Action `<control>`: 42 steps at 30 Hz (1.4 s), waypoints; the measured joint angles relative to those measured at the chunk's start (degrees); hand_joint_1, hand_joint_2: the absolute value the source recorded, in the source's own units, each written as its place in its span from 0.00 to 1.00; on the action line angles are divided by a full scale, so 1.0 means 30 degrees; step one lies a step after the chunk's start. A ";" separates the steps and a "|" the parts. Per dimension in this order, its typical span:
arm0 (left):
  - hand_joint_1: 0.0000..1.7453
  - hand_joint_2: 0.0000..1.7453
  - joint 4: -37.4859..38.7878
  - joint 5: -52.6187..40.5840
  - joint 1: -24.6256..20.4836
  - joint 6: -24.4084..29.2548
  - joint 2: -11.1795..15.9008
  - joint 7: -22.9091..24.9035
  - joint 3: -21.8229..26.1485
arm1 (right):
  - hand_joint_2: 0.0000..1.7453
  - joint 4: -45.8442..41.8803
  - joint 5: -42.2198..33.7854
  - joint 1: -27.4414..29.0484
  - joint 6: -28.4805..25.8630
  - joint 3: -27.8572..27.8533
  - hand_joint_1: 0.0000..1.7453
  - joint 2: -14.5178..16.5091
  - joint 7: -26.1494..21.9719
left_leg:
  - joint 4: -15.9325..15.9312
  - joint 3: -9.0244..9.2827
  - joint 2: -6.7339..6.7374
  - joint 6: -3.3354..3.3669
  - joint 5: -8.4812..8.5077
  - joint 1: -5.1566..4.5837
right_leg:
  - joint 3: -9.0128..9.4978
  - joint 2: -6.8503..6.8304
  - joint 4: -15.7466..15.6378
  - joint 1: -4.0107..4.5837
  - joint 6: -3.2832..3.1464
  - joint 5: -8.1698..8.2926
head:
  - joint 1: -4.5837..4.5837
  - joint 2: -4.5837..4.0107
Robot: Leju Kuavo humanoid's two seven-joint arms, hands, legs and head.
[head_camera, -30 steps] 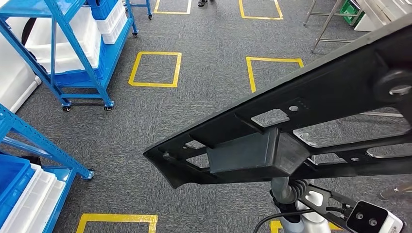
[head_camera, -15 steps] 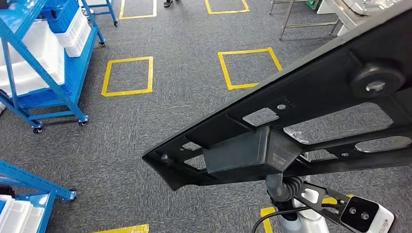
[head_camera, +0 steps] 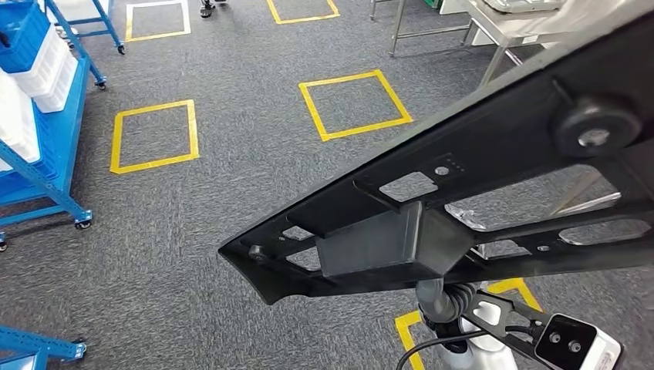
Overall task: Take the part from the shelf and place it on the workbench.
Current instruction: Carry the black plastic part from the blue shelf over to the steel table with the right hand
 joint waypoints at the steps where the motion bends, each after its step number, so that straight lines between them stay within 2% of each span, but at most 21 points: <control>1: 0.00 1.00 0.0000 0.0000 0.0015 -0.0015 0.0015 -0.0007 0.0000 | 1.00 -0.0013 0.0000 -0.0007 -0.0004 0.0013 1.00 0.0004 0.0000 | -0.0013 0.0002 0.0202 0.0052 -0.0004 -0.0035 | -0.0600 -0.0569 0.1239 -0.0011 0.0049 -0.0648 | 0.0000 0.0000; 3: 0.00 1.00 0.0000 0.0000 0.0077 -0.0046 0.0036 -0.0026 0.0002 | 1.00 0.0004 0.0000 0.0011 -0.0007 0.0044 1.00 0.0011 0.0000 | -0.0004 -0.0015 0.0659 0.0101 -0.0038 -0.0110 | -0.1888 -0.1090 0.3819 -0.0062 0.0141 -0.1692 | -0.0002 0.0000; 5: 0.00 1.00 0.0000 0.0000 0.0091 -0.0089 0.0044 -0.0086 0.0004 | 1.00 0.0033 0.0020 0.0029 -0.0016 0.0075 1.00 0.0011 0.0000 | 0.0005 -0.0002 0.1114 0.0093 -0.0090 -0.0152 | -0.2087 -0.1243 0.4186 -0.0081 0.0153 -0.1468 | -0.0002 0.0000; 8: 0.00 1.00 0.0000 -0.0033 0.0049 -0.0155 0.0027 -0.0222 0.0000 | 1.00 0.0045 0.0166 -0.0024 -0.0119 0.0128 1.00 0.0022 0.0000 | 0.0001 0.0169 0.1623 -0.0018 -0.0216 -0.0211 | 0.0053 -0.2096 0.0256 0.0031 -0.0082 0.0263 | -0.0002 0.0000; 9: 0.00 1.00 0.0000 -0.0053 0.0043 -0.0175 0.0020 -0.0251 -0.0002 | 1.00 0.0044 0.0215 -0.0066 -0.0181 0.0151 1.00 0.0033 0.0000 | 0.0002 0.0232 0.1755 -0.0103 -0.0262 -0.0236 | 0.0599 -0.2447 -0.0759 0.0111 -0.0198 0.0544 | -0.0003 0.0000; 11: 0.00 1.00 0.0000 -0.0082 0.0032 -0.0208 0.0009 -0.0280 -0.0003 | 1.00 0.0042 0.0261 -0.0131 -0.0268 0.0206 1.00 0.0049 0.0000 | -0.0026 0.0333 0.2071 -0.0316 -0.0324 -0.0257 | 0.0830 -0.2644 -0.1329 0.0262 -0.0409 0.0552 | -0.0002 0.0000; 13: 0.00 1.00 0.0000 -0.0097 -0.0009 -0.0233 -0.0002 -0.0286 -0.0005 | 1.00 0.0033 0.0250 -0.0151 -0.0262 0.0273 1.00 0.0064 0.0000 | -0.0020 0.0429 0.2323 -0.0543 -0.0427 -0.0225 | 0.0848 -0.2175 -0.1492 0.0234 -0.0588 0.0646 | -0.0002 0.0000; 15: 0.00 1.00 0.0000 -0.0091 -0.0038 -0.0250 -0.0007 -0.0308 -0.0007 | 1.00 0.0031 0.0178 -0.0213 -0.0237 0.0364 1.00 0.0093 0.0000 | 0.0899 0.0112 0.1673 -0.0713 -0.1096 -0.0167 | 0.0974 -0.1749 -0.1701 0.0108 -0.0802 0.0784 | -0.0005 0.0000; 18: 0.00 1.00 0.0000 -0.0007 0.0048 -0.0264 -0.0013 -0.0315 -0.0005 | 1.00 0.0091 0.0066 -0.0291 -0.0178 0.0490 1.00 0.0133 0.0000 | 0.4694 -0.1714 0.0452 -0.0854 -0.2864 -0.0077 | 0.1004 -0.1067 -0.1746 0.0091 -0.0964 0.0847 | -0.0005 0.0000; 20: 0.00 1.00 0.0000 0.0053 0.0123 -0.0266 -0.0013 -0.0308 -0.0003 | 1.00 0.0171 0.0042 -0.0284 -0.0158 0.0552 1.00 0.0135 0.0000 | 0.5718 -0.2383 0.0338 -0.0864 -0.2808 -0.0073 | 0.1002 -0.0523 -0.1671 0.0141 -0.0983 0.0828 | -0.0004 0.0000; 24: 0.00 1.00 0.0000 0.0084 0.0102 -0.0257 -0.0009 -0.0264 -0.0003 | 1.00 0.0257 -0.0042 -0.0313 -0.0140 0.0610 1.00 0.0140 0.0000 | 0.1109 -0.0496 -0.0548 -0.0643 -0.0319 -0.0067 | 0.0983 0.0424 -0.1409 0.0157 -0.0819 0.0700 | -0.0002 0.0000; 26: 0.00 1.00 0.0000 0.0095 0.0088 -0.0241 -0.0009 -0.0222 0.0000 | 1.00 0.0280 -0.0084 -0.0330 -0.0115 0.0623 1.00 0.0142 0.0000 | 0.0188 -0.0089 -0.0815 -0.0513 -0.0173 -0.0109 | 0.0880 0.0738 -0.1347 0.0129 -0.0635 0.0694 | -0.0002 0.0000; 28: 0.00 1.00 0.0002 0.0104 0.0055 -0.0232 -0.0029 -0.0209 0.0004 | 1.00 0.0288 -0.0095 -0.0337 -0.0104 0.0628 1.00 0.0142 0.0000 | 0.0070 -0.0047 -0.0481 -0.0309 -0.0067 -0.0114 | 0.0793 0.0884 -0.1345 0.0092 -0.0416 0.0710 | -0.0004 0.0000; 30: 0.00 1.00 0.0005 0.0109 0.0013 -0.0231 -0.0054 -0.0219 0.0004 | 1.00 0.0291 -0.0086 -0.0374 -0.0109 0.0632 1.00 0.0142 0.0000 | -0.0131 0.0018 -0.0130 -0.0082 0.0059 -0.0060 | 0.0505 0.0200 -0.0782 0.0125 -0.0254 0.0309 | -0.0004 0.0000; 32: 0.00 1.00 0.0007 0.0113 0.0039 -0.0197 -0.0040 -0.0241 0.0004 | 1.00 0.0320 -0.0066 -0.0413 -0.0151 0.0647 1.00 0.0142 0.0000 | -0.0229 0.0039 0.0260 0.0031 0.0090 -0.0067 | -0.0526 -0.0806 0.1341 0.0097 -0.0141 -0.0861 | -0.0002 0.0000; 34: 0.00 1.00 0.0007 0.0166 0.0107 -0.0091 0.0047 -0.0279 0.0009 | 1.00 0.0381 -0.0047 -0.0386 -0.0211 0.0658 1.00 0.0142 0.0000 | -0.0218 0.0024 0.0730 0.0044 0.0042 -0.0097 | -0.1778 -0.1136 0.3830 -0.0020 -0.0020 -0.1839 | -0.0002 0.0000; 35: 0.00 1.00 0.0007 0.0255 0.0127 0.0000 0.0116 -0.0315 0.0018 | 1.00 0.0404 -0.0036 -0.0357 -0.0235 0.0658 1.00 0.0142 0.0000 | -0.0211 0.0033 0.0966 0.0025 0.0008 -0.0102 | -0.2001 -0.1181 0.4246 -0.0075 0.0027 -0.1821 | -0.0002 0.0000; 36: 0.00 1.00 0.0007 0.0390 0.0128 0.0105 0.0211 -0.0371 0.0036 | 1.00 0.0421 -0.0020 -0.0336 -0.0253 0.0658 1.00 0.0140 0.0000 | -0.0199 0.0057 0.1186 -0.0010 -0.0028 -0.0100 | -0.1799 -0.1255 0.3833 -0.0119 0.0057 -0.1433 | -0.0002 0.0000; 39: 0.00 1.00 -0.0007 0.1146 0.0065 0.0466 0.0597 -0.0763 0.0305 | 1.00 0.0424 0.0075 -0.0302 -0.0306 0.0658 1.00 0.0135 0.0000 | -0.0132 0.0222 0.1737 -0.0239 -0.0203 -0.0142 | 0.0283 -0.2191 -0.0196 -0.0108 -0.0037 0.0249 | -0.0002 0.0000; 41: 0.00 1.00 -0.0056 0.1631 0.0041 0.0650 0.0938 -0.1049 0.0620 | 1.00 0.0421 0.0122 -0.0253 -0.0364 0.0656 1.00 0.0127 0.0000 | -0.0106 0.0314 0.2046 -0.0476 -0.0315 -0.0193 | 0.0846 -0.2508 -0.1342 0.0018 -0.0207 0.0475 | -0.0002 0.0000; 42: 0.00 1.00 -0.0093 0.1771 0.0029 0.0727 0.1134 -0.1140 0.0778 | 1.00 0.0417 0.0131 -0.0200 -0.0399 0.0648 1.00 0.0117 0.0000 | -0.0119 0.0363 0.2218 -0.0598 -0.0350 -0.0193 | 0.0816 -0.2312 -0.1324 0.0085 -0.0297 0.0493 | -0.0002 0.0000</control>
